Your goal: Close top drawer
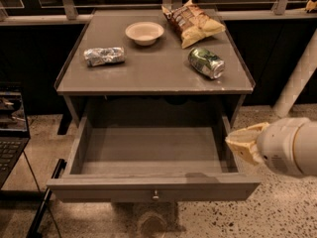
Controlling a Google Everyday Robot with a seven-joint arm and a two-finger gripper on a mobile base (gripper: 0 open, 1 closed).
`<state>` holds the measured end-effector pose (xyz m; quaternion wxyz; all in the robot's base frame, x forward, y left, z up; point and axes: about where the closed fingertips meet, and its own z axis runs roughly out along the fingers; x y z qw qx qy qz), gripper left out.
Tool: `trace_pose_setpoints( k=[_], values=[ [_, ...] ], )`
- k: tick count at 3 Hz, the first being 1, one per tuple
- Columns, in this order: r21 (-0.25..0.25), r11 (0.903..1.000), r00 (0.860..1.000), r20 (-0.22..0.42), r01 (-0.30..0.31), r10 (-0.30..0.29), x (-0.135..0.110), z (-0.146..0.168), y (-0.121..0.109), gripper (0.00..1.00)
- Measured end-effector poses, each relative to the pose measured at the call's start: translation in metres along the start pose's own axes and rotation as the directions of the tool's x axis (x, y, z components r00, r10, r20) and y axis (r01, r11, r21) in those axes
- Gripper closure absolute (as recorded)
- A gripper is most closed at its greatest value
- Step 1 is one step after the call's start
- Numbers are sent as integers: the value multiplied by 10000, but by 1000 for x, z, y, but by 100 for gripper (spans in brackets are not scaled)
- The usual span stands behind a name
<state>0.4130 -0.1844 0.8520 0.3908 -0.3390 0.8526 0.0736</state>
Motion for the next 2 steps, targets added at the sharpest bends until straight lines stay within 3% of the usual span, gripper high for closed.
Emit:
trace_pose_setpoints(
  k=[1,2],
  values=[
    [956,9929,9963,564,-703,651,34,5,12,100],
    [1707,9732,9837,1196,-1539,1346,49,11,9,100]
  ],
)
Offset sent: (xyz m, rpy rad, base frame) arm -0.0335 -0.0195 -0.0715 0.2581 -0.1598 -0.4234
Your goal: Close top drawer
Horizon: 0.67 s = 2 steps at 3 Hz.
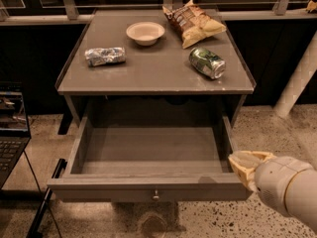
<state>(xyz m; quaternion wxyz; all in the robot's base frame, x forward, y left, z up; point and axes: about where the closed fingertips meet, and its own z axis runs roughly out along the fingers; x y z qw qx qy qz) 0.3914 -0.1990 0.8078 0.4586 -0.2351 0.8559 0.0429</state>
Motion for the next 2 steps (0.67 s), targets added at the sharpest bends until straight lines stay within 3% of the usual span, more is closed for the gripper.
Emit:
trace_pose_setpoints(
  k=[1,2],
  values=[
    [222,9912,9912,204,-1309,1304,17,12,4,100],
    [221,9912,9913,203,-1303,1298,17,11,4,100]
  ],
)
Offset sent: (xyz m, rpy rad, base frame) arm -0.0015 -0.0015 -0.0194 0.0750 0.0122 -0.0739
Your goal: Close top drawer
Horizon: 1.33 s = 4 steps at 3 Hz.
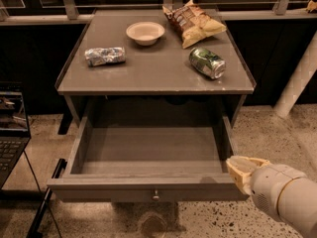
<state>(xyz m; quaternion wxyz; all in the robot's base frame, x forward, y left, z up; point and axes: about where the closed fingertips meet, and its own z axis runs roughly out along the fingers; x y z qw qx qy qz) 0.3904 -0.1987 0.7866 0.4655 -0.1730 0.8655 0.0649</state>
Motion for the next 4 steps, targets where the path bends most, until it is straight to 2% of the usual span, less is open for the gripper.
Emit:
trace_pose_setpoints(
  k=[1,2,3,4],
  values=[
    [359,9974,9980,92,-630,627,18,3,-4,100],
    [1061,9788,9846,200,-1751,1739,56,12,-7,100],
    [1975,9394,9598,406,-2803,2778,108,19,-9,100],
    [2481,9129,9453,450,-3240,3232,145,29,-6,100]
  ],
)
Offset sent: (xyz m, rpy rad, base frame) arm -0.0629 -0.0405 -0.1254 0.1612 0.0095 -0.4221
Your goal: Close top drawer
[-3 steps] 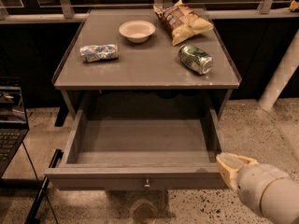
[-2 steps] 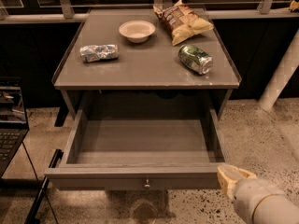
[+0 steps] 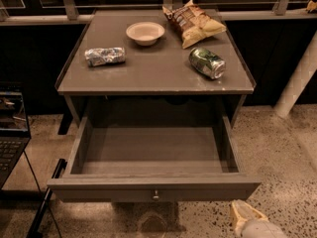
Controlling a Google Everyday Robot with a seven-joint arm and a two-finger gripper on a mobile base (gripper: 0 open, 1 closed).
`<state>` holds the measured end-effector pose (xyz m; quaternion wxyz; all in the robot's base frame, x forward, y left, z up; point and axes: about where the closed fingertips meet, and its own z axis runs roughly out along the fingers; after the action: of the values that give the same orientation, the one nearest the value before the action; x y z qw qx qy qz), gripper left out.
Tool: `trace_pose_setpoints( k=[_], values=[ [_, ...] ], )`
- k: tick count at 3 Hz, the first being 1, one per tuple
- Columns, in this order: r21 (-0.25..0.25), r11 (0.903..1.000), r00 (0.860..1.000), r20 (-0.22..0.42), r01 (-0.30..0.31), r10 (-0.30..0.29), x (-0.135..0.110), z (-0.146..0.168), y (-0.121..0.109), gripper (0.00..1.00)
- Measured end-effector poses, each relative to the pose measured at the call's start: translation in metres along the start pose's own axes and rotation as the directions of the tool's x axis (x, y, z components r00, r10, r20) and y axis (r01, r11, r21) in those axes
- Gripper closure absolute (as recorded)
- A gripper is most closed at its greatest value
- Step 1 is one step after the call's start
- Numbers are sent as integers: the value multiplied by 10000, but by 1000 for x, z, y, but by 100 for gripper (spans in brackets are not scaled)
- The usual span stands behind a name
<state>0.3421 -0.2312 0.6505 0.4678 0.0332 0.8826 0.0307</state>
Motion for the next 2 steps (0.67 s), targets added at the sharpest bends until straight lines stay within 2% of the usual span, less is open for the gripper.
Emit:
trace_pose_setpoints(
  k=[1,2],
  values=[
    [124,9997,9997,-121,-200,201,22,21,-3,100],
    [-144,9999,9999,-149,17,-19,27,49,3,100]
  ],
)
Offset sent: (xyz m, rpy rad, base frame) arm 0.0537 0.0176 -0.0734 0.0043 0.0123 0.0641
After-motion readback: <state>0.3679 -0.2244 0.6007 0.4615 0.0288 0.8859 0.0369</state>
